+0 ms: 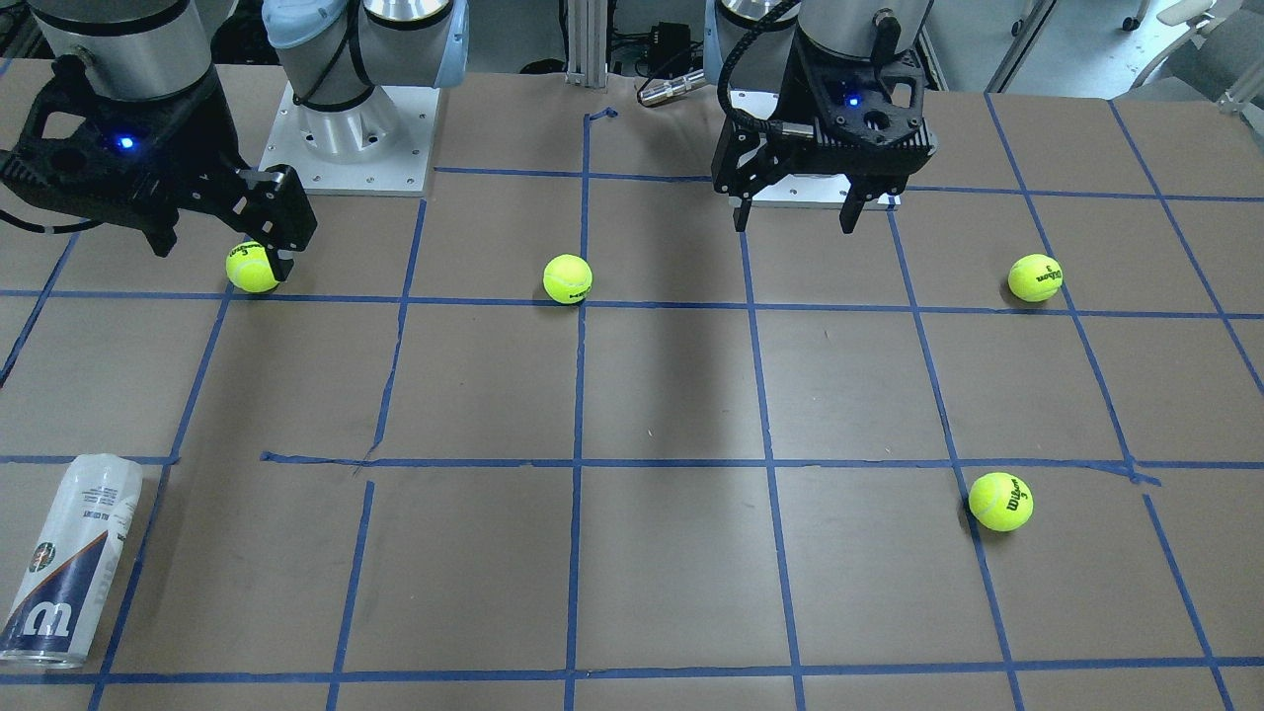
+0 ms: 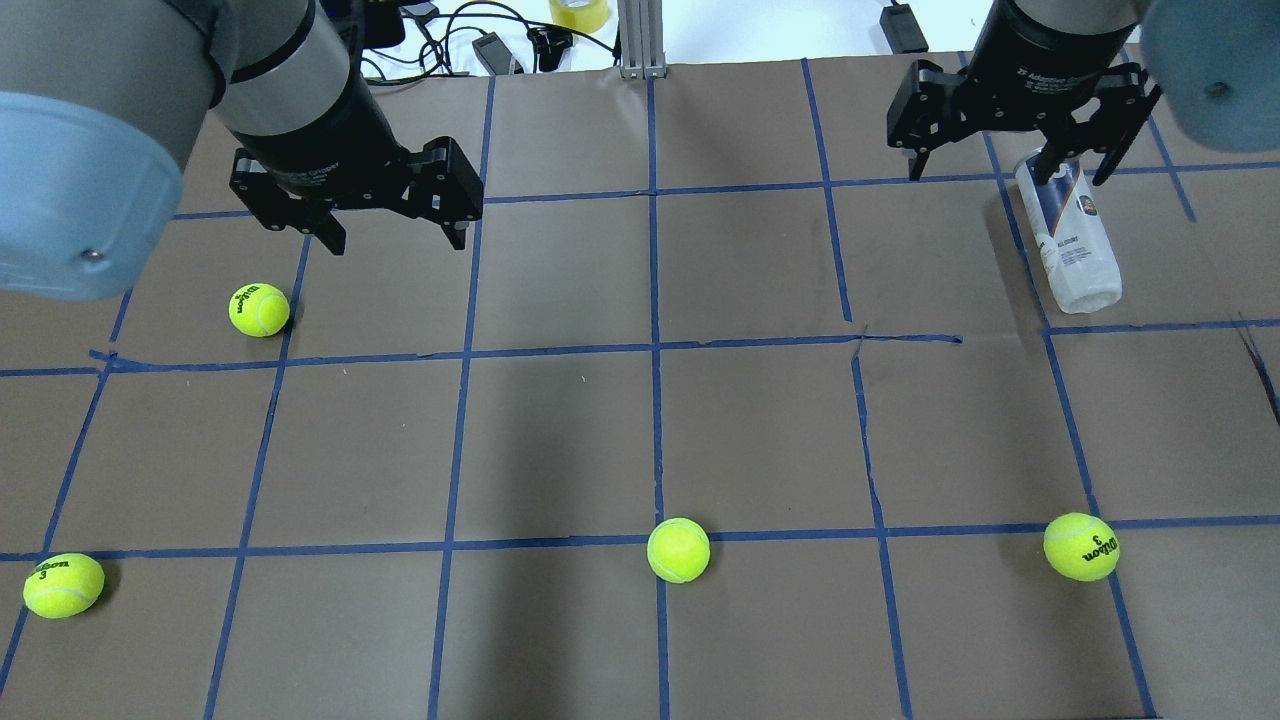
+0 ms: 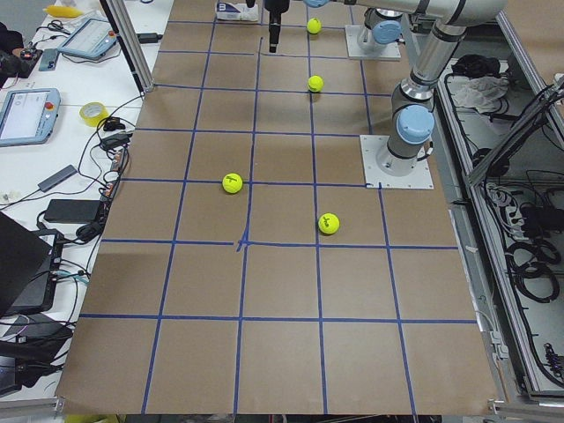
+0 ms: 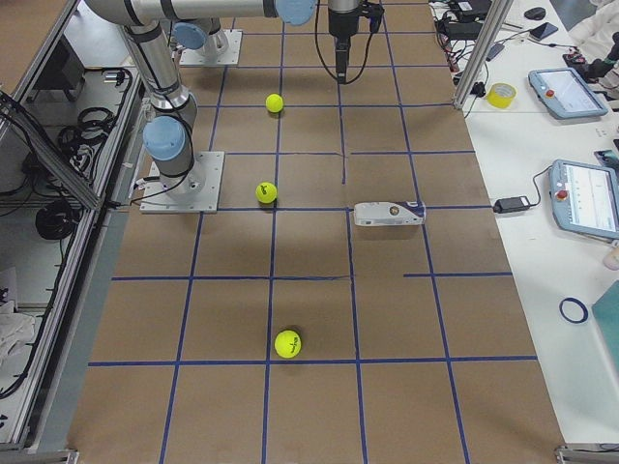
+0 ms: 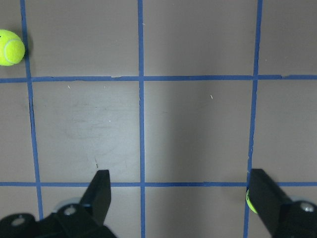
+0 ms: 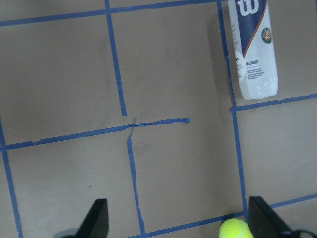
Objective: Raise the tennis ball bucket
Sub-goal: 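Move the right gripper down over the upright white Wilson ball can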
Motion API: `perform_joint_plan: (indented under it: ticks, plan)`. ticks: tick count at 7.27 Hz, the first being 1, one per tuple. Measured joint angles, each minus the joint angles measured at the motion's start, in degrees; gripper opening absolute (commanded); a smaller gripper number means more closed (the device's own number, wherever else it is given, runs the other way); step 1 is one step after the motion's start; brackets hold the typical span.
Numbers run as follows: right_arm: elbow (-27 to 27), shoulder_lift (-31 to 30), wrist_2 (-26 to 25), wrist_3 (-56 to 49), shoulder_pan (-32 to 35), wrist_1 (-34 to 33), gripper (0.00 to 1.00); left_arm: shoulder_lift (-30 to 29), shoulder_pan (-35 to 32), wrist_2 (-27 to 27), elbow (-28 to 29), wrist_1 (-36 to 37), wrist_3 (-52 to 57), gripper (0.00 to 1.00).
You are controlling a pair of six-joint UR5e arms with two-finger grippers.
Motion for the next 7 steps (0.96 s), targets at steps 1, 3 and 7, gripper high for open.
perform_joint_plan:
  ticks: [1, 3, 7]
  plan:
    - [-0.64, 0.93, -1.19, -2.54, -0.75, -2.21, 1.0, 0.07, 0.0, 0.0, 0.0, -0.07, -0.06, 1.0]
    - [-2.15, 5.6, 0.09, -8.85, -7.15, -8.61, 1.0, 0.18, -0.09, 0.09, 0.17, -0.1, 0.0, 1.0]
    - [-15.2, 30.02, 6.28, -23.82, -17.21, -19.71, 1.0, 0.03, 1.32, 0.04, 1.14, 0.12, 0.83, 1.0]
